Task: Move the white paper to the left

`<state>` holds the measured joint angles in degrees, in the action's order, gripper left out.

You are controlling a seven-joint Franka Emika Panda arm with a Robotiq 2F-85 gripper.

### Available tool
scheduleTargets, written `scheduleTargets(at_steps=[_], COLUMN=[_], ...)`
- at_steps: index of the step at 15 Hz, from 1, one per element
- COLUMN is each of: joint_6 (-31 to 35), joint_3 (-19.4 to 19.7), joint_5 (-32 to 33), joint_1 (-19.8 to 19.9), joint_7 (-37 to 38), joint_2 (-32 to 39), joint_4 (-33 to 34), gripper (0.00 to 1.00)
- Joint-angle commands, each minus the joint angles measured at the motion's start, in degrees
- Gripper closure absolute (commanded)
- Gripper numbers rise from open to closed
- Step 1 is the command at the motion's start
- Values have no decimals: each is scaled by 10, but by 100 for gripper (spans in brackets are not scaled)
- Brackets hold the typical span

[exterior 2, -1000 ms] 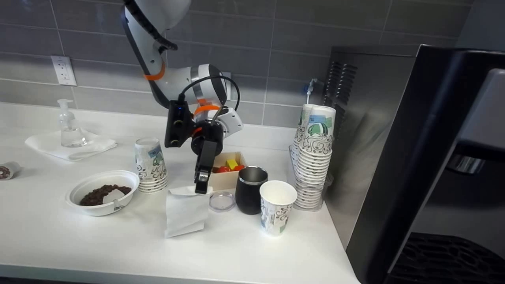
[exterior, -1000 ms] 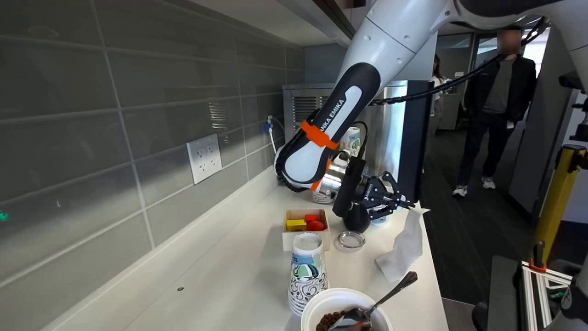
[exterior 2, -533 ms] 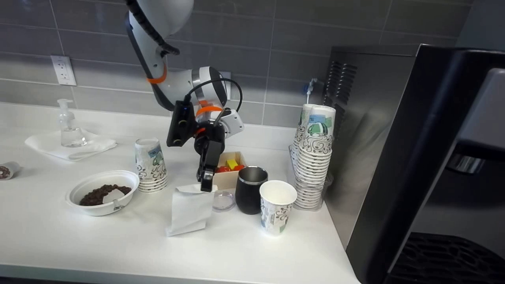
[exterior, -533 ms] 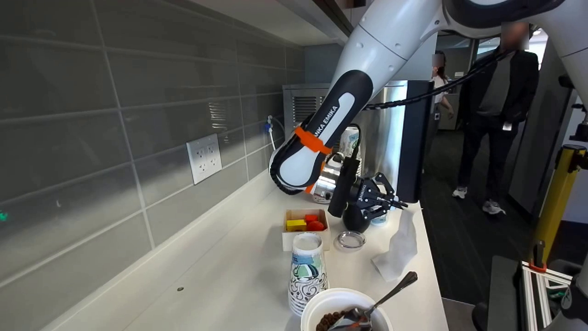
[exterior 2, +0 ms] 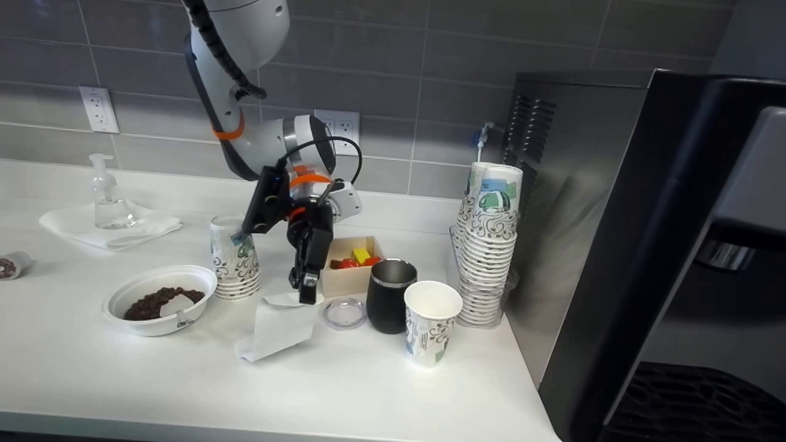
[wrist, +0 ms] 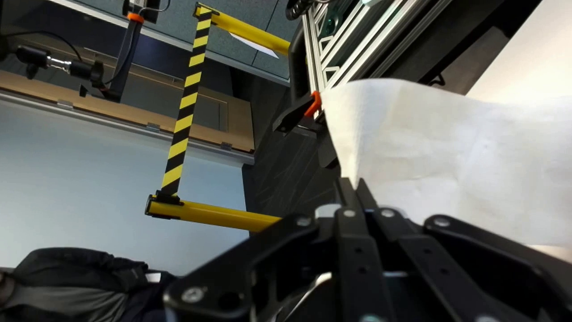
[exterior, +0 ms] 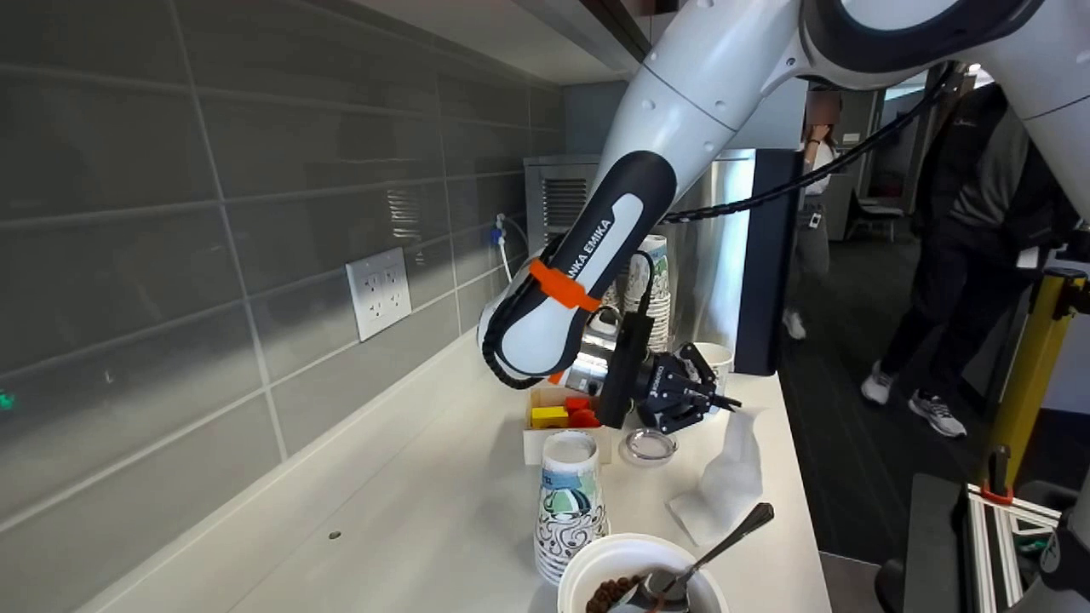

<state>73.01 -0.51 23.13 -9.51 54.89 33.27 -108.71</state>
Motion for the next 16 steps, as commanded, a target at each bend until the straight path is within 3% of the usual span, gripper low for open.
scheduleTargets(at_steps=[1, 8, 13, 16], joint_6=[7, 56, 72, 125], joint_3=[0, 6, 3, 2], joint_5=[-11, -48, -89, -93], joint_1=[-6, 12, 28, 40], joint_7=[-11, -2, -18, -38], joint_2=[-4, -94, -238, -329], joint_4=[7, -64, -178, -250], gripper=[100, 100, 100, 100])
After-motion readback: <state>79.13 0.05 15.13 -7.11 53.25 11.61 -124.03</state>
